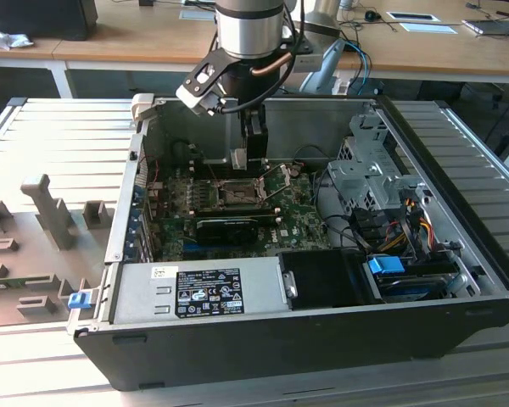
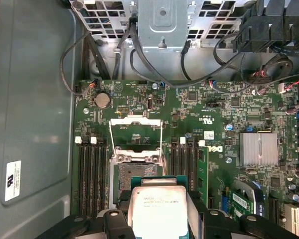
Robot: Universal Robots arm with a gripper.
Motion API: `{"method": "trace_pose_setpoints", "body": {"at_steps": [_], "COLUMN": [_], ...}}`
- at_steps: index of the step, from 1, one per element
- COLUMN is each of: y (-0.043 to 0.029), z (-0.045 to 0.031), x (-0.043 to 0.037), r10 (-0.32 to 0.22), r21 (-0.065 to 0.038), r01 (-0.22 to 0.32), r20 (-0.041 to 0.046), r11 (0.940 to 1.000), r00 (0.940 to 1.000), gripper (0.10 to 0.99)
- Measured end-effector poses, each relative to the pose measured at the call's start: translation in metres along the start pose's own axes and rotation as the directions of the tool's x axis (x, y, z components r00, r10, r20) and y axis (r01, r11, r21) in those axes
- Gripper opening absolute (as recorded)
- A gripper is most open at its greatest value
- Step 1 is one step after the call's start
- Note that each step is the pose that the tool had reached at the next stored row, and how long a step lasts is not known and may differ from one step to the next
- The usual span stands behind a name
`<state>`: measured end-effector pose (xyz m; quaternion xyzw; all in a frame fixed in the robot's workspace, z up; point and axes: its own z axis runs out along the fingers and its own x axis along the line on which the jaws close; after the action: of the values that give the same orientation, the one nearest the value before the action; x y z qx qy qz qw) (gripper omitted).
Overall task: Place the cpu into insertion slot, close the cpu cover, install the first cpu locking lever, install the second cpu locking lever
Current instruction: 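Place the cpu into insertion slot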
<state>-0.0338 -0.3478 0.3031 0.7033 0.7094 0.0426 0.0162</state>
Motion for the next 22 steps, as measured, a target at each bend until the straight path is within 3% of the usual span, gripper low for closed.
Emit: {"method": "trace_pose_setpoints", "body": {"at_steps": [17,22], "y": [-0.0003,-0.0007], "z": [0.0038,0.0088], "x": [0.0006,0.0014], "r10": [0.0,0.0], "r21": [0.0,0.0], "r01": [0.0,0.0], "r20": [-0.0003,-0.0001], "r11": [1.0,1.0], "r00": [1.0,1.0], "gripper": [0.529,0.529]}}
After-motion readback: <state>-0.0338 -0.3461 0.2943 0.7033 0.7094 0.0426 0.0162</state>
